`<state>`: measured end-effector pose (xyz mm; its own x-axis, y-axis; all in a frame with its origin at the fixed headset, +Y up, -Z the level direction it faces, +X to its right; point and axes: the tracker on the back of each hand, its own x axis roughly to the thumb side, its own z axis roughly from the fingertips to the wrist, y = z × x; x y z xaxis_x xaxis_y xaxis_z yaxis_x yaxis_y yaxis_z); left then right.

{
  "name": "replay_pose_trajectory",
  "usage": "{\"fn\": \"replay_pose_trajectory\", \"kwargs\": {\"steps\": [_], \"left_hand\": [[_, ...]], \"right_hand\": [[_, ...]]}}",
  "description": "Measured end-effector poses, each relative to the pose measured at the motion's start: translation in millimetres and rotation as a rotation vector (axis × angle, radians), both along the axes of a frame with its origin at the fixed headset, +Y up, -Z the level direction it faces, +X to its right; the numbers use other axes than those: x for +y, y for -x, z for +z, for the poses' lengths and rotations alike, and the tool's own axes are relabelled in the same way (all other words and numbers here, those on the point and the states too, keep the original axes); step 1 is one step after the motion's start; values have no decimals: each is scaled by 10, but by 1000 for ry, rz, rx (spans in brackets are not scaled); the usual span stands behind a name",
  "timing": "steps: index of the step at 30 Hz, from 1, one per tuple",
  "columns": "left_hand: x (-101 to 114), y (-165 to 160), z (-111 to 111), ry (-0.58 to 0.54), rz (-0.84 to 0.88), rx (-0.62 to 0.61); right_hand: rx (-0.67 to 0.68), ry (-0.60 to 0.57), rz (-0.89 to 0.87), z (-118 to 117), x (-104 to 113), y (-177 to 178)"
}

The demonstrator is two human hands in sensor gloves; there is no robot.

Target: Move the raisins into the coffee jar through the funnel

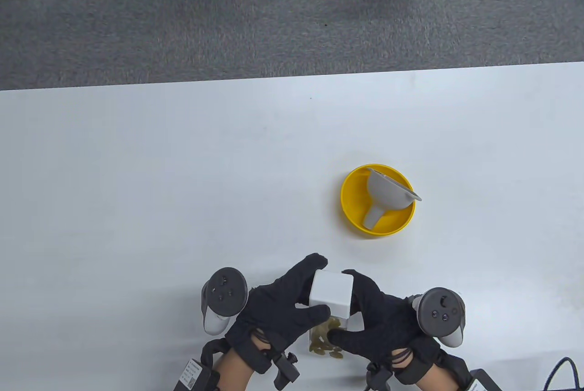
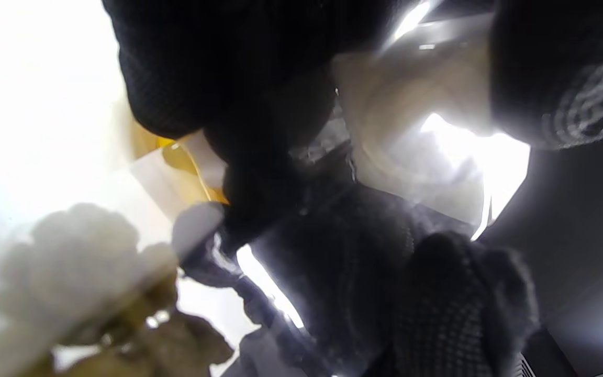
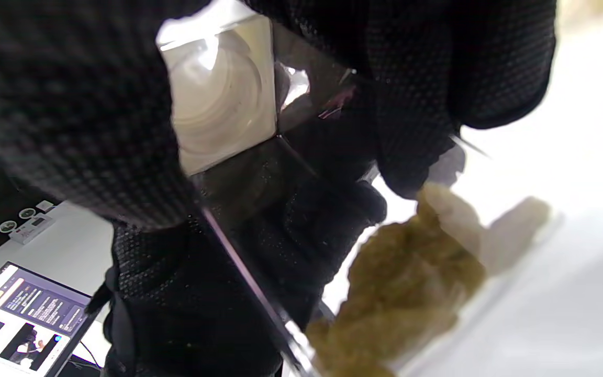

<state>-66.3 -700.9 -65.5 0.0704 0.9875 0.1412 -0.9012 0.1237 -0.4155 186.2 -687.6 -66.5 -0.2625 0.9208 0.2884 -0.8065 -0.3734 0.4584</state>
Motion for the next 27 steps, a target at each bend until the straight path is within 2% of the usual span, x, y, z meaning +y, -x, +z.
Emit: {"fn": "replay_pose_trajectory", "kwargs": {"steps": [4, 9, 11, 16, 21, 27], "left_hand": [[36, 30, -27, -22, -59, 15], [216, 186, -25, -80, -299, -2], [300, 336, -14, -93, -368, 65], [431, 817, 89, -165, -681, 295], [328, 1212, 195, -162, -914, 469], [200, 1374, 292, -214, -1133, 603]], "right_hand": [[1, -39, 47, -30, -12, 18], [-63, 52, 59, -96, -114, 31], [-73, 92, 60, -114, -159, 5], [-94, 74, 87, -169, -183, -96], [-108, 50, 108, -198, -172, -151], [-179, 52, 176, -245, -184, -142]]}}
